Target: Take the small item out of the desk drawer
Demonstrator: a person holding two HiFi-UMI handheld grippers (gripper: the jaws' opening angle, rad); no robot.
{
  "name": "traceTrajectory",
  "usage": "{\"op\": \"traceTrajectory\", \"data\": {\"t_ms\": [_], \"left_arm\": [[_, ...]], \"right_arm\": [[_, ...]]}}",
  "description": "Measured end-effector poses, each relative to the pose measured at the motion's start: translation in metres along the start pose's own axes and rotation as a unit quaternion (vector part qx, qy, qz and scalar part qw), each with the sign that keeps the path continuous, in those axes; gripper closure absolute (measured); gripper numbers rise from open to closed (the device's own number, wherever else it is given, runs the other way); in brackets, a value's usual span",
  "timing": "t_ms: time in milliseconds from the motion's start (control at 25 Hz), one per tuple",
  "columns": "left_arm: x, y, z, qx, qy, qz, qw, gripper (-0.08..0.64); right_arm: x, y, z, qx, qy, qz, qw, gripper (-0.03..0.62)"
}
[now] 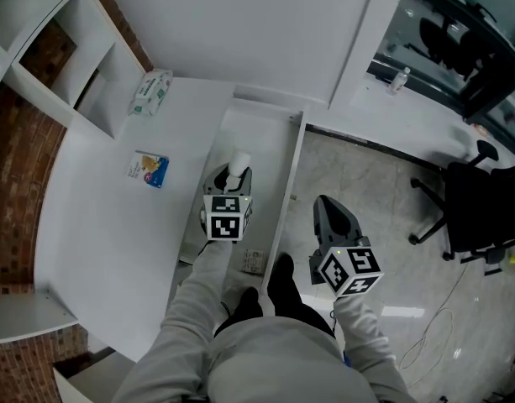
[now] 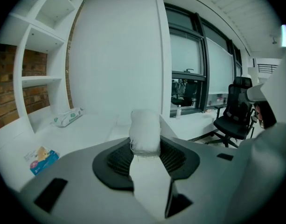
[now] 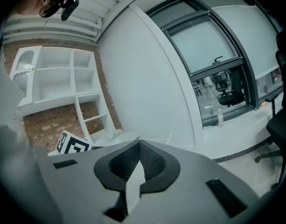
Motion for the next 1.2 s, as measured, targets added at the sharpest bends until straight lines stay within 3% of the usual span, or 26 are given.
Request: {"op": "traceTrajectory", "data": {"t_ms": [680,1200], "left_arm": [[-0.097,0.02,0.071,-0.016,-0.123,0.0,0.9923,0.383],[-0.155,0.037,0.072,0.003,-0.157,0.011,0.9876,0.383]], "right_arm": [[-0.01,0.029,0.022,-0.026,-0.035,0.002,0.999,0.565],[-0.019,0.061,0.029,-0.048,-0.054,0.004,0.997,0.565]]}}
Point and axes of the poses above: the fingertips, and each gripper's own axes: x forward along the fingers, y to its left, z out of its top, the point moved 1 cm from there along -x, backward along the fingers, and after that the axes turned 1 degree about z, right-handed, at the moved point
